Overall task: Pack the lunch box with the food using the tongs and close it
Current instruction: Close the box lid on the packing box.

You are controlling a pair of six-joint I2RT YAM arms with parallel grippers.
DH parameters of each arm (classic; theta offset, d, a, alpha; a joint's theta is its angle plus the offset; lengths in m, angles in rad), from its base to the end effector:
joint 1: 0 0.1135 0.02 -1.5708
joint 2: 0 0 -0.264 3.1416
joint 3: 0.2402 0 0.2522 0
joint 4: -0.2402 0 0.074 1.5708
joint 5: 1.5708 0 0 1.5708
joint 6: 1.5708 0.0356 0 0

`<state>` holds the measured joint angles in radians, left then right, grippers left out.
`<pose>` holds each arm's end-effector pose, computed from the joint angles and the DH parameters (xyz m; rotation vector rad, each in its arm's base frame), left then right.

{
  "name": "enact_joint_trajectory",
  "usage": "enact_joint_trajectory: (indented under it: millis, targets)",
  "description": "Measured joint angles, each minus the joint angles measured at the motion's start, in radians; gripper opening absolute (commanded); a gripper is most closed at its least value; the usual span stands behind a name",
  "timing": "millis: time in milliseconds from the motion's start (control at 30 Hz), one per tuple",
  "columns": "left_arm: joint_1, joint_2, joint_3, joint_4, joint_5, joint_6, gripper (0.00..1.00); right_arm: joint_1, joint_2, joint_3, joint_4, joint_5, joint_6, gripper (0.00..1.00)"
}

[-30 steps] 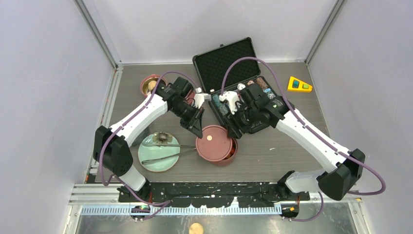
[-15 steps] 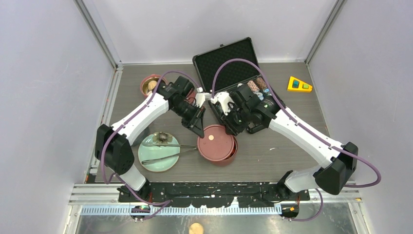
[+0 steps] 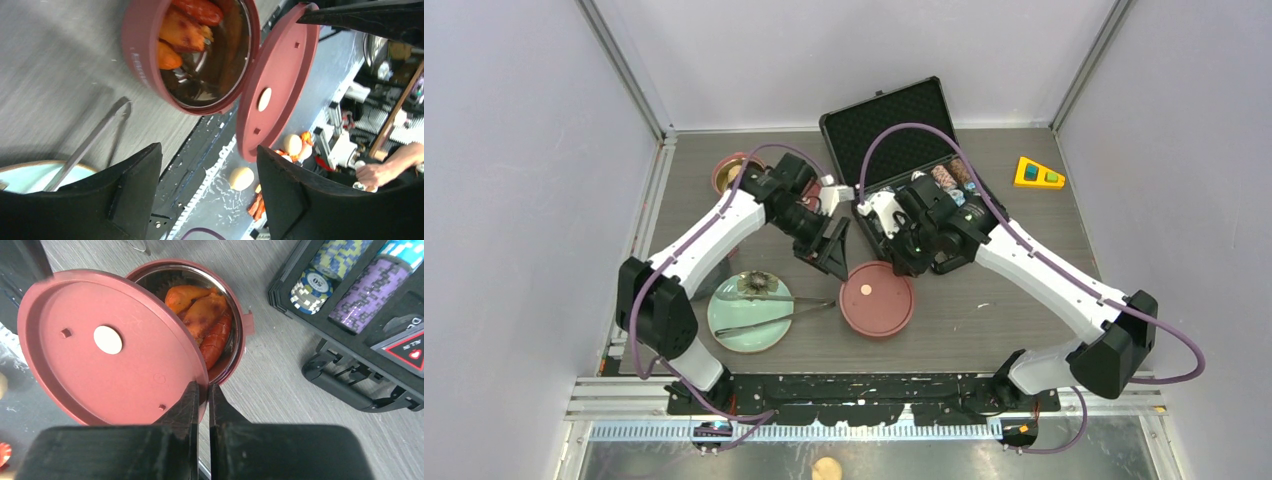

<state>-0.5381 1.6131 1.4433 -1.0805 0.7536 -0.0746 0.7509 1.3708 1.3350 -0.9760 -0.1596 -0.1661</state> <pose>0.2573 -0.1820 0.3001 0.8252 2.7095 -1.2042 0.1953 0.1900 0.3309 -1.2138 2.3233 0.4175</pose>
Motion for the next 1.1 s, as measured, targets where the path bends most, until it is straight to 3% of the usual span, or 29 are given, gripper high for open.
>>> enact_joint_trajectory:
  millis: [233,533,1100]
  targets:
    - [0.121,-0.136,-0.041,0.084,-0.077,-0.004,0.79,-0.067,0.034,-0.026,-0.015,-0.038,0.016,0.02]
    - [0.110,-0.212,-0.114,0.153,-0.109,-0.003,0.79,-0.086,0.154,-0.028,0.000,-0.051,0.016,0.05]
    - [0.110,-0.221,-0.164,0.202,-0.117,-0.019,0.80,-0.087,0.188,-0.074,0.080,-0.027,-0.015,0.11]
